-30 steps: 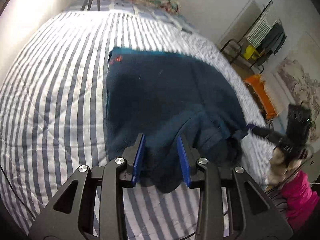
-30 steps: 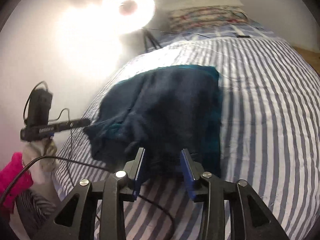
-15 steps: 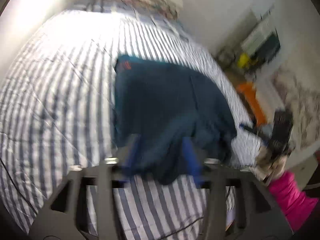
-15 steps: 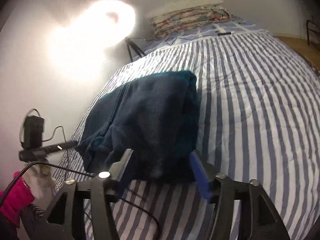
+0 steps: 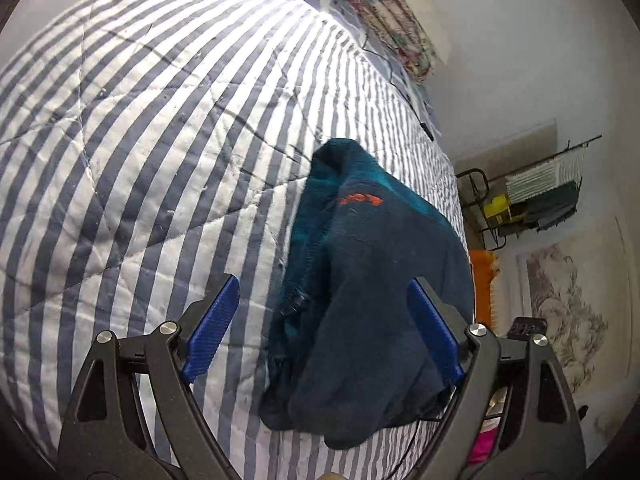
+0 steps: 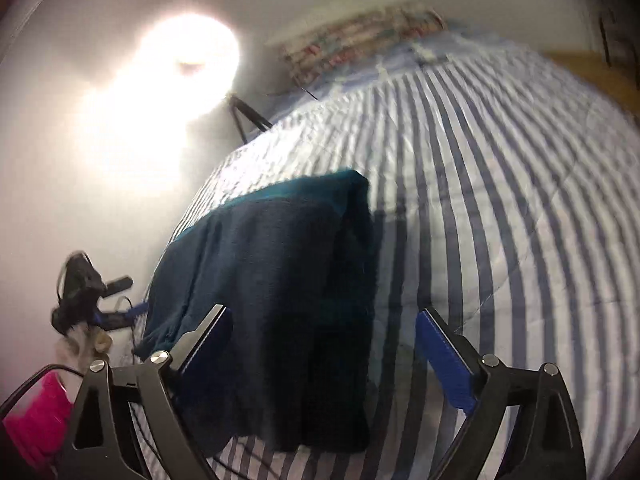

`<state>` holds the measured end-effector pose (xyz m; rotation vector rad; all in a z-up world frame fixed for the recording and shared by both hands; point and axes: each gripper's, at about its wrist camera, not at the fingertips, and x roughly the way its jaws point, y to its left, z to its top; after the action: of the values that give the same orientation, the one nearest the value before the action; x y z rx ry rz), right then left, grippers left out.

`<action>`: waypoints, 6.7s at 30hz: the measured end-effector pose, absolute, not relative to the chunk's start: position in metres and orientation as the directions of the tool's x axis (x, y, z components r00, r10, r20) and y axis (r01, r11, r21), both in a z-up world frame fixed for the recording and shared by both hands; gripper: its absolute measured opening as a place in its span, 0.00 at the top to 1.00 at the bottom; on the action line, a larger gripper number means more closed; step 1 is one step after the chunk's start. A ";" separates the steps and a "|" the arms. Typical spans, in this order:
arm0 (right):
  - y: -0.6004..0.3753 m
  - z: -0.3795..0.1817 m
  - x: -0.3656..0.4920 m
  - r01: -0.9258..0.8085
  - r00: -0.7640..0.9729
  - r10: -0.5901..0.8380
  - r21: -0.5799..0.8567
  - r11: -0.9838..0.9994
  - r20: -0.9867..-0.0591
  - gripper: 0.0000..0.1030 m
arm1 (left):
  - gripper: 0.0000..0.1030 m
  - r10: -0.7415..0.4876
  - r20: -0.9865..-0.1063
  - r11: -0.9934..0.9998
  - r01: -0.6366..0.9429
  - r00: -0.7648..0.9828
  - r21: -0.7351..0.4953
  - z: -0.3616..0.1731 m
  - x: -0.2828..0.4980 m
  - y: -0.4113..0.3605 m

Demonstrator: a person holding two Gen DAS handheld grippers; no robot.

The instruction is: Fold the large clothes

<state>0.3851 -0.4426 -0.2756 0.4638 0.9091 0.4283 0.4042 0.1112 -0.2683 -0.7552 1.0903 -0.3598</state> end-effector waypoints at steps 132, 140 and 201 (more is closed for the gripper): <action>-0.493 0.090 0.224 -0.084 0.912 0.122 0.113 0.990 -0.392 0.22 | 0.41 -0.578 -0.334 0.816 0.534 0.745 -0.221 0.132 0.212 -0.074; -0.464 0.100 0.154 -0.062 0.914 0.104 0.118 0.991 -0.392 0.12 | 0.31 -0.547 -0.323 0.836 0.523 0.772 -0.166 0.135 0.142 -0.064; -0.416 -0.033 0.097 0.154 0.862 -0.153 -0.038 0.987 -0.483 0.00 | 0.00 -0.377 -0.415 0.919 0.390 0.828 -0.057 -0.037 0.137 -0.107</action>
<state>0.0975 -0.4157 -0.0326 0.0019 0.5062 -0.1613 0.1372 -0.1065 -0.0374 0.0300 0.4338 -0.4069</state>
